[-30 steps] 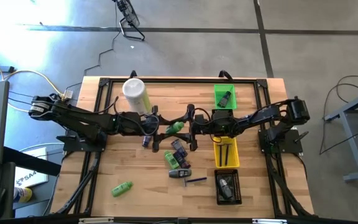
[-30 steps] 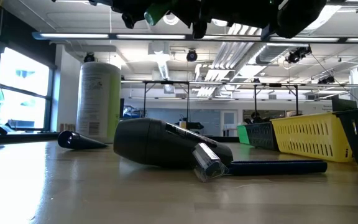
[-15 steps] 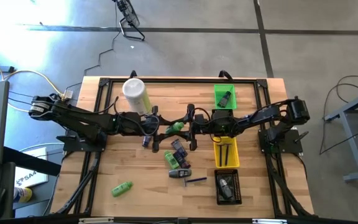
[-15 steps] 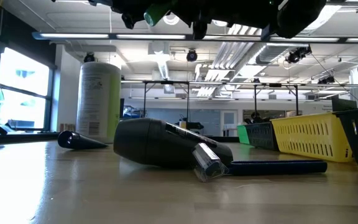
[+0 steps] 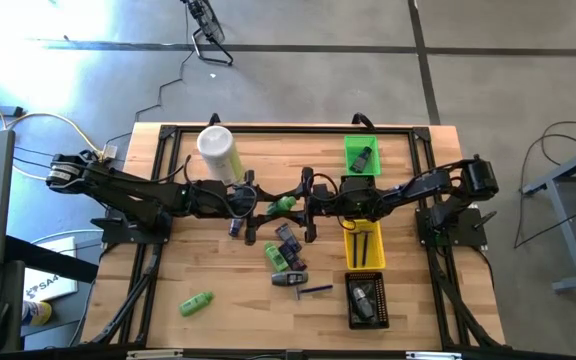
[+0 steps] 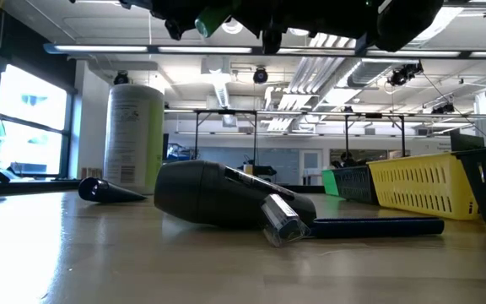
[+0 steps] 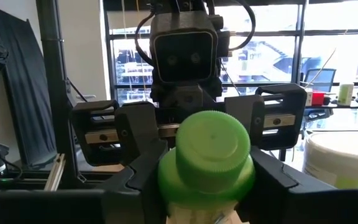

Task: Pick & Place Travel size toiletries
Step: Put the green shampoo into the top black basket

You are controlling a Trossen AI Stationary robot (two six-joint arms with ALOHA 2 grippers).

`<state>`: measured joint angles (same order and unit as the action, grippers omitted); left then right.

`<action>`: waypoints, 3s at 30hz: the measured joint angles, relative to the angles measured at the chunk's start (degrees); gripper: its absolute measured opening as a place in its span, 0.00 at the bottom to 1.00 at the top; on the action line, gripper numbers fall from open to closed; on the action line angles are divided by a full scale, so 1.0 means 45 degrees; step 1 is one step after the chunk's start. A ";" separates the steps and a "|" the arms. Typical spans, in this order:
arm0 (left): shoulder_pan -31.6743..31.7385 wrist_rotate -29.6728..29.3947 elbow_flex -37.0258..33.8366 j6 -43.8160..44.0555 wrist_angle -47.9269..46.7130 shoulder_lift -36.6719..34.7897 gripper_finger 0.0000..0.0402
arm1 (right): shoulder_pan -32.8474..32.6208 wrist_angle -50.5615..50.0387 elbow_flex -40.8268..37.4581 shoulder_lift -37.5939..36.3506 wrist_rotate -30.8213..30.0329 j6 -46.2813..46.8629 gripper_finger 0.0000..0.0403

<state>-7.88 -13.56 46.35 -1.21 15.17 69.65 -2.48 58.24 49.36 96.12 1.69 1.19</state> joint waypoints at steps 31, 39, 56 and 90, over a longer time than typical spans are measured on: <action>0.0001 -0.0777 0.0213 -0.0771 -0.0676 -0.0316 0.66 | -0.0008 -0.1623 0.0005 -0.0469 -0.1136 -0.0062 0.41; 0.0000 -0.1387 0.0223 -0.0680 -0.1501 -0.1079 0.66 | -0.0033 -0.5887 -0.0024 -0.2288 -0.2996 -0.0282 0.39; 0.0000 -0.1598 0.0223 -0.0977 -0.1897 -0.1069 0.66 | -0.0044 -1.7207 -0.0027 -0.7391 -0.5660 0.3720 0.40; 0.0000 -0.1598 0.0219 -0.1001 -0.2071 -0.1059 0.66 | 0.0826 -1.9458 -0.2871 -0.6664 -0.5711 0.9733 0.55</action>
<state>-7.88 -20.75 47.33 -5.72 5.85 64.88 1.23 -29.33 36.45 66.13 -24.01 44.99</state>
